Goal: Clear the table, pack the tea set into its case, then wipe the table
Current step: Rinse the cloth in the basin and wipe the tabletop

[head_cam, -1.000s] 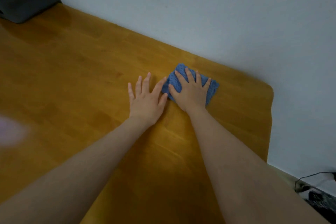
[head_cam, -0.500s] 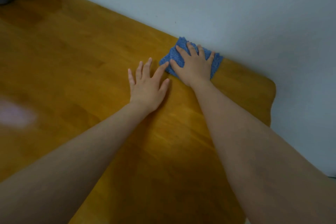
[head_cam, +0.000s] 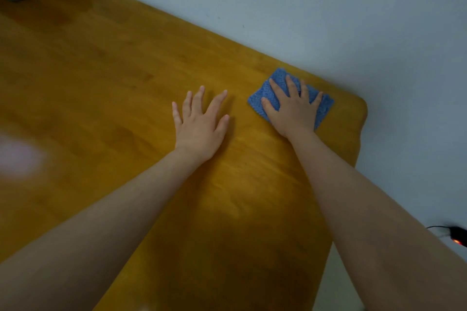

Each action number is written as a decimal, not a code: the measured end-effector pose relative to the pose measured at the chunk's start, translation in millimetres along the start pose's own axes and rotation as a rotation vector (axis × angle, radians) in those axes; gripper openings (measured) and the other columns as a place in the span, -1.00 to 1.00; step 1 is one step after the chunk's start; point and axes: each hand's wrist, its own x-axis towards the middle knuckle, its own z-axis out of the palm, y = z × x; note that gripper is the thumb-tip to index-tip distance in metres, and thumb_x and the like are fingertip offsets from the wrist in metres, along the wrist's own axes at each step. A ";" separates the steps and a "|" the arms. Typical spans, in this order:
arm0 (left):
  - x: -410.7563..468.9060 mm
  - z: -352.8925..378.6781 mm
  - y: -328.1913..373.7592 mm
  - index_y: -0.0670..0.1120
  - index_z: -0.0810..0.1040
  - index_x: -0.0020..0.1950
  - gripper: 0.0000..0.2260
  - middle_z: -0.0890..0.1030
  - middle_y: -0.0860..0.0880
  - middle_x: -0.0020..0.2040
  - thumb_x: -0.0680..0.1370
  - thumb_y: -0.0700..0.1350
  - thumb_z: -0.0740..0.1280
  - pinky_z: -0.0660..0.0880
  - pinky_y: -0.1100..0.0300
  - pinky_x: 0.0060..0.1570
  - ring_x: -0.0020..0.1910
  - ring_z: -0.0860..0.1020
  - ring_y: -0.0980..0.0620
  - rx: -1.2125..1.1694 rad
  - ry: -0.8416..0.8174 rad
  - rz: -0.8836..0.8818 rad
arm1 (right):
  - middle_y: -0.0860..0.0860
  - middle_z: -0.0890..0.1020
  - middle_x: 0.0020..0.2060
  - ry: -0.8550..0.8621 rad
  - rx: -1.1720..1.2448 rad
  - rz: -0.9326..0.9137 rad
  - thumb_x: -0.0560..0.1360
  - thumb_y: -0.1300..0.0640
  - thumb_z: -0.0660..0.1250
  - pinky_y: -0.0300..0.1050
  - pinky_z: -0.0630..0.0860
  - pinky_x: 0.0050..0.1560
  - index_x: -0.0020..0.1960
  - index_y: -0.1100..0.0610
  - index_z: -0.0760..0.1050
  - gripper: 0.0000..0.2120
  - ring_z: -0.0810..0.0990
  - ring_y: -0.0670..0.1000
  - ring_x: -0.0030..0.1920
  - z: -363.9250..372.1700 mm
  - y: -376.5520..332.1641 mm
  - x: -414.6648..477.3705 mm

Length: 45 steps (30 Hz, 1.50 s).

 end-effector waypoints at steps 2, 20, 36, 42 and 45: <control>-12.4 -5.5 -6.4 0.27 0.01 0.54 -0.53 -0.06 -0.03 0.59 0.64 0.16 0.05 -0.29 -0.18 0.45 0.56 -0.17 -0.09 0.008 0.000 0.000 | -0.05 -0.01 0.58 -0.012 -0.003 -0.025 0.57 -0.36 -0.13 0.41 -0.24 0.44 0.55 -0.27 -0.02 -0.43 -0.12 0.14 0.57 1.7 -8.7 -19.5; -213.3 -38.8 -103.3 0.27 -0.01 0.54 -0.52 -0.04 -0.04 0.59 0.63 0.17 0.04 -0.26 -0.19 0.45 0.56 -0.15 -0.11 0.138 -0.001 0.041 | -0.05 -0.03 0.59 -0.059 0.014 -0.111 0.58 -0.34 -0.13 0.42 -0.25 0.43 0.56 -0.25 -0.06 -0.43 -0.15 0.15 0.57 25.2 -121.2 -267.9; -357.5 -53.3 -164.9 0.25 0.04 0.54 -0.53 0.04 -0.08 0.58 0.63 0.19 -0.01 -0.21 -0.22 0.45 0.56 -0.09 -0.14 0.102 0.039 -0.008 | 0.01 0.24 0.53 -0.035 0.064 -0.255 0.53 -0.33 0.00 0.46 -0.05 0.41 0.52 -0.20 0.20 -0.42 0.13 0.21 0.53 44.9 -210.0 -459.9; -383.1 -55.2 -162.4 0.26 0.03 0.54 -0.53 0.03 -0.07 0.59 0.64 0.17 0.03 -0.21 -0.21 0.45 0.56 -0.10 -0.14 0.082 0.025 -0.034 | 0.01 0.26 0.52 -0.069 0.083 -0.276 0.52 -0.34 0.05 0.47 0.00 0.39 0.50 -0.18 0.24 -0.42 0.15 0.21 0.53 46.8 -227.5 -501.5; -393.0 -52.7 -156.9 0.26 0.00 0.54 -0.53 0.02 -0.07 0.59 0.63 0.17 0.03 -0.23 -0.20 0.45 0.56 -0.12 -0.13 0.087 0.019 -0.023 | -0.01 0.24 0.53 -0.073 0.093 -0.297 0.53 -0.34 0.06 0.47 0.00 0.39 0.51 -0.17 0.19 -0.40 0.12 0.20 0.54 45.7 -226.4 -515.0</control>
